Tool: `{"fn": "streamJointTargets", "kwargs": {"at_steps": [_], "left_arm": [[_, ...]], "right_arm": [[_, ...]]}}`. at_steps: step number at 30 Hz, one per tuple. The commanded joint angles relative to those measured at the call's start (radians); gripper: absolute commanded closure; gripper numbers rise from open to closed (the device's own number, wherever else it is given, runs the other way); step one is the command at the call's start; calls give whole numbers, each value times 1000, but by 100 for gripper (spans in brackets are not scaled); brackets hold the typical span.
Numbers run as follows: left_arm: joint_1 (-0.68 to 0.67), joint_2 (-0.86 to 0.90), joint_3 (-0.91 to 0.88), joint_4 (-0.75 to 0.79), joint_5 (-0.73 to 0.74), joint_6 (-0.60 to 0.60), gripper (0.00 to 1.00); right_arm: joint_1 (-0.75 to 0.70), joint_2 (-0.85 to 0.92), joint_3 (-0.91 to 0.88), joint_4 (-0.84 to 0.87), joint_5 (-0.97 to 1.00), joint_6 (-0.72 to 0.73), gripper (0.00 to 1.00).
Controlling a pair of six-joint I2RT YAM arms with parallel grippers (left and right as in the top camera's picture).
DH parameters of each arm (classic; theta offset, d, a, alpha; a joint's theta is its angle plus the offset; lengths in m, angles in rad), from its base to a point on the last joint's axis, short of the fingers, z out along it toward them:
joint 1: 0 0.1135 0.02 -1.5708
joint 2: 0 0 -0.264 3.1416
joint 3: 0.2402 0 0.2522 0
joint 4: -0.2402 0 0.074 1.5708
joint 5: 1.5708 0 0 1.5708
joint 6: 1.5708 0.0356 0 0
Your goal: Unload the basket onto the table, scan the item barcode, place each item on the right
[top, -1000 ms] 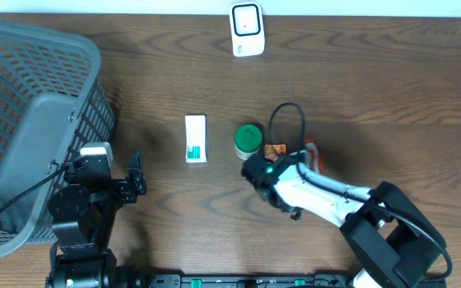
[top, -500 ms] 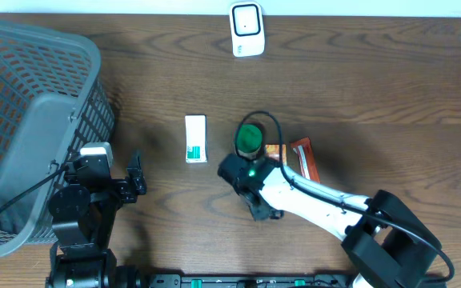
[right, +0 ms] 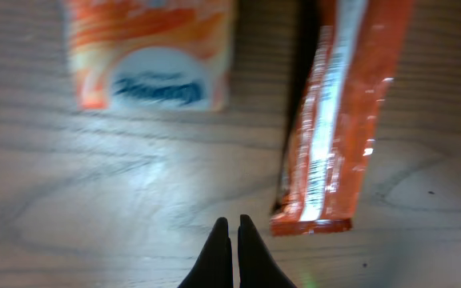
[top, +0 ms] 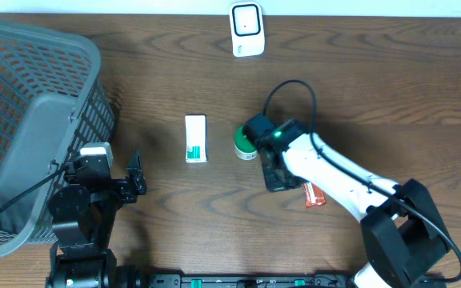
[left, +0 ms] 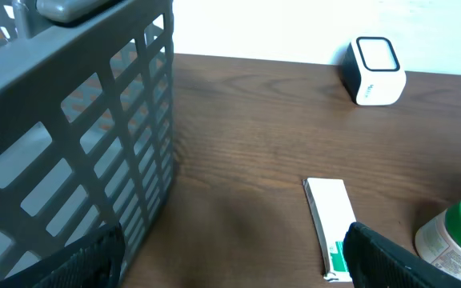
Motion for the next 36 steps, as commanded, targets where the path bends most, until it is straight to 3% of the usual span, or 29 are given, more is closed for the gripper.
{"fn": "streamJointTargets", "kwargs": {"at_steps": [1,19,28,36], "left_arm": [[-2,-2,0,0,9,14,12],[-2,-2,0,0,9,14,12],[-2,-2,0,0,9,14,12],[-2,-2,0,0,9,14,12]], "right_arm": [[-48,4,9,-3,14,-29,99],[-119,4,-198,106,23,-28,99],[-117,4,-203,98,-112,-32,99],[-119,-53,-136,45,-109,-75,99]]}}
